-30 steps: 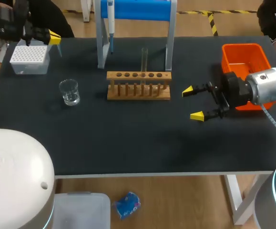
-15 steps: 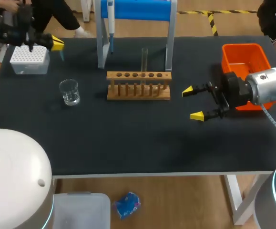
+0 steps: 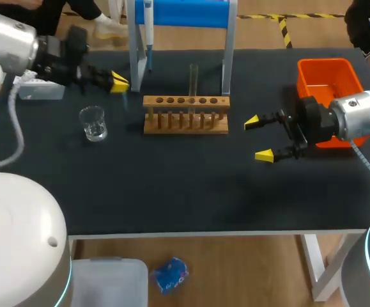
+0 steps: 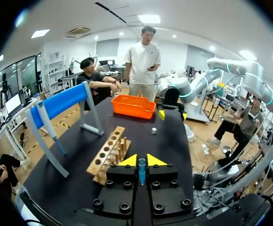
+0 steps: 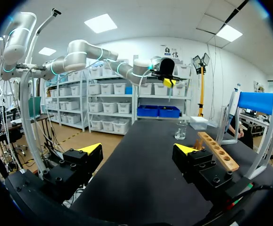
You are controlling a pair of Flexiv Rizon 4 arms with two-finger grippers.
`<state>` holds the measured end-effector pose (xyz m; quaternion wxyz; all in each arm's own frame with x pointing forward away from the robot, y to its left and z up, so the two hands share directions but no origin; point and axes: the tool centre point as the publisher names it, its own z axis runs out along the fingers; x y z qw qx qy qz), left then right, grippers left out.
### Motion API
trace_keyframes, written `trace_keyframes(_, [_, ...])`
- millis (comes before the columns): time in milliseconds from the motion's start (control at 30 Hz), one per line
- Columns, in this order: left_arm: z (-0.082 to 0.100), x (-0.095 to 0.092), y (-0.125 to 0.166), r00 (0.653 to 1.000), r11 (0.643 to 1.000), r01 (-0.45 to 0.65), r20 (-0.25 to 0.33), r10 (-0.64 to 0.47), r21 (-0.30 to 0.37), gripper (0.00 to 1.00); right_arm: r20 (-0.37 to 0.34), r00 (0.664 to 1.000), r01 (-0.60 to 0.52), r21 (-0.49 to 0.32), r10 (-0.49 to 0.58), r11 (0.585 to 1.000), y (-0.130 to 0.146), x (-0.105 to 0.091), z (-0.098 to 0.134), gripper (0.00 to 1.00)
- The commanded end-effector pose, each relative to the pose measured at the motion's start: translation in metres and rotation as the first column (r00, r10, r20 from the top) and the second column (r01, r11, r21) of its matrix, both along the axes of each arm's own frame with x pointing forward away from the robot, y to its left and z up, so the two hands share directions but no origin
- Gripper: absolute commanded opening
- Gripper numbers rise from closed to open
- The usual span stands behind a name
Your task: Invert the test tube, pick up the pipette, mount the tip to pipette, aspirate from beaker and dispense into the tube, eject the tip, return the pipette, and cap with the stopper.
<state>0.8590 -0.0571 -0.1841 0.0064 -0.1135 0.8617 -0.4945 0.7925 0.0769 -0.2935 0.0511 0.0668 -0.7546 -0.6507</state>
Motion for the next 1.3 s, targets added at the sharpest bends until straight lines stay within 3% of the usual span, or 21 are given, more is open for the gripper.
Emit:
trace_keyframes(33, [-0.001,-0.036,-0.035,0.999,0.999,-0.033,0.009,0.034,-0.011,0.0,0.001,1.0,0.002,-0.001,-0.002,1.0,0.0,-0.001,0.0,1.0])
trace_keyframes(600, [-0.002,-0.04,-0.04,1.0,0.999,-0.026,0.007,0.027,-0.026,0.0,0.001,1.0,0.002,-0.001,-0.002,1.0,0.0,-0.001,0.0,1.0])
trace_keyframes(833, [-0.018,-0.046,-0.071,0.999,0.998,0.027,-0.017,-0.028,-0.055,0.0,-0.029,0.999,-0.016,0.06,0.017,0.998,0.019,0.004,-0.004,1.0])
trace_keyframes(1067, [-0.024,-0.059,-0.101,0.998,0.996,0.064,-0.023,-0.066,-0.069,0.0,-0.029,0.999,-0.034,0.079,0.036,0.996,0.045,0.011,-0.002,1.0])
trace_keyframes(1200, [-0.026,-0.066,-0.12,0.993,0.988,0.107,-0.038,-0.112,-0.114,0.0,-0.013,0.999,-0.042,0.095,0.044,0.995,0.06,0.012,0.004,1.0])
trace_keyframes(1300, [-0.026,-0.068,-0.124,0.992,0.987,0.114,-0.042,-0.12,-0.112,0.0,-0.013,0.999,-0.042,0.095,0.044,0.995,0.06,0.012,0.004,1.0])
